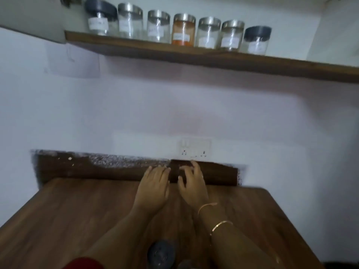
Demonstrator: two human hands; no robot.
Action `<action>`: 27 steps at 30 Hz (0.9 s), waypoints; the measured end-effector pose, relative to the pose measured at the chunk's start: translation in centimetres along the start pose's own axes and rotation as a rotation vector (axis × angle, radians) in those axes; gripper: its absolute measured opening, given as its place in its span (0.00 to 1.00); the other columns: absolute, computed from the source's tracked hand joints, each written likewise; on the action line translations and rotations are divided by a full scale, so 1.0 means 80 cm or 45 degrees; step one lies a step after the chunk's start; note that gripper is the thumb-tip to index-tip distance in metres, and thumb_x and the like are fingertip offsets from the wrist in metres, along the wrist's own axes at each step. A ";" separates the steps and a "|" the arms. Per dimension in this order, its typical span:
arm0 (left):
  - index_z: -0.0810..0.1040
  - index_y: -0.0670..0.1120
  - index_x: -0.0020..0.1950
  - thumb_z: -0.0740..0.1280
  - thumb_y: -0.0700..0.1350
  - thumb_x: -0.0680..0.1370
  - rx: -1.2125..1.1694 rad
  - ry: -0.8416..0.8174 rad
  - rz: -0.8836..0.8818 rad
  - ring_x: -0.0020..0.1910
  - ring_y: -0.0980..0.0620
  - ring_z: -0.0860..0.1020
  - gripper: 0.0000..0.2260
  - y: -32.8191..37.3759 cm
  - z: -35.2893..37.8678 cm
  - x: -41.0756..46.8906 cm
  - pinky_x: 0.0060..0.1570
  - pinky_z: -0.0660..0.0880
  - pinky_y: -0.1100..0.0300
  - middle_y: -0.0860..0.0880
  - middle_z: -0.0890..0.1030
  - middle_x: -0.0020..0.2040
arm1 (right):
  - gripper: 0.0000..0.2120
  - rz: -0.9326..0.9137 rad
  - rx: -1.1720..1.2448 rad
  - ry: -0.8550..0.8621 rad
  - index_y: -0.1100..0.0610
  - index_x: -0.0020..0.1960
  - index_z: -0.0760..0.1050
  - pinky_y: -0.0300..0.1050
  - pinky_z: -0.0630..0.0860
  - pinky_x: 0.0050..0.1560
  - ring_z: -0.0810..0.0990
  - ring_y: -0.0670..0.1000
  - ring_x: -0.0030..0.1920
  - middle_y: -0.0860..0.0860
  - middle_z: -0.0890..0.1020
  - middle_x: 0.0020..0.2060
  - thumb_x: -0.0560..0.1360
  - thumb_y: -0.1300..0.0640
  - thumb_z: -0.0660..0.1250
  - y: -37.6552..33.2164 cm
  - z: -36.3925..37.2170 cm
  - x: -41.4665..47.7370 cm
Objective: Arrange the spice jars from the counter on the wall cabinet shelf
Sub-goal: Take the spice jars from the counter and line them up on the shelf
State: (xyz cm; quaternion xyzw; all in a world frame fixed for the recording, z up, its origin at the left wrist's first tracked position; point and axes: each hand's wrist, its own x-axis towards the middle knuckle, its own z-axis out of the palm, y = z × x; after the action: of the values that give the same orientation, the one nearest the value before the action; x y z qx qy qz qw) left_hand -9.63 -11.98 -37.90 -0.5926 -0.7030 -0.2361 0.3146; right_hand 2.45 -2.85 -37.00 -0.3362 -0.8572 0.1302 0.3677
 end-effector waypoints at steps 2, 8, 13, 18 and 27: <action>0.81 0.41 0.57 0.56 0.46 0.72 -0.039 -0.087 -0.032 0.54 0.47 0.81 0.20 0.001 0.010 -0.046 0.62 0.69 0.51 0.46 0.83 0.53 | 0.17 0.037 -0.038 -0.207 0.55 0.65 0.73 0.47 0.66 0.67 0.67 0.57 0.70 0.57 0.60 0.74 0.77 0.52 0.61 -0.002 0.027 -0.034; 0.75 0.49 0.54 0.57 0.50 0.73 -0.296 -0.394 -0.225 0.47 0.57 0.76 0.13 -0.007 0.008 -0.165 0.50 0.70 0.63 0.52 0.81 0.46 | 0.39 0.233 -0.098 -0.718 0.52 0.70 0.66 0.50 0.67 0.67 0.67 0.57 0.69 0.55 0.62 0.72 0.70 0.28 0.53 -0.015 0.094 -0.128; 0.70 0.47 0.67 0.56 0.47 0.80 -0.412 -0.760 -0.687 0.59 0.52 0.73 0.16 -0.034 0.012 -0.216 0.57 0.72 0.59 0.49 0.72 0.63 | 0.44 0.406 -0.254 -0.852 0.51 0.73 0.61 0.55 0.68 0.65 0.66 0.60 0.68 0.56 0.65 0.69 0.66 0.25 0.59 -0.011 0.119 -0.174; 0.73 0.44 0.64 0.60 0.45 0.80 -0.600 -0.764 -0.994 0.60 0.50 0.73 0.14 -0.040 -0.003 -0.215 0.57 0.69 0.60 0.47 0.74 0.62 | 0.46 0.418 -0.240 -0.889 0.52 0.76 0.54 0.53 0.68 0.66 0.64 0.61 0.69 0.58 0.62 0.70 0.67 0.32 0.67 -0.008 0.124 -0.185; 0.73 0.43 0.65 0.61 0.43 0.80 -0.947 -0.676 -1.266 0.54 0.54 0.73 0.14 -0.031 -0.033 -0.202 0.51 0.68 0.62 0.49 0.76 0.60 | 0.40 0.438 0.126 -0.732 0.55 0.72 0.64 0.51 0.71 0.64 0.70 0.57 0.66 0.57 0.69 0.65 0.67 0.41 0.74 -0.020 0.111 -0.182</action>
State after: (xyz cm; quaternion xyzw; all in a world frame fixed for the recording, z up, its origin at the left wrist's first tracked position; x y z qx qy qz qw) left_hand -9.99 -25.37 -47.61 -0.3054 -0.8175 -0.4253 -0.2398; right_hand 2.60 -13.61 -50.30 -0.4071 -0.8491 0.3214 0.0996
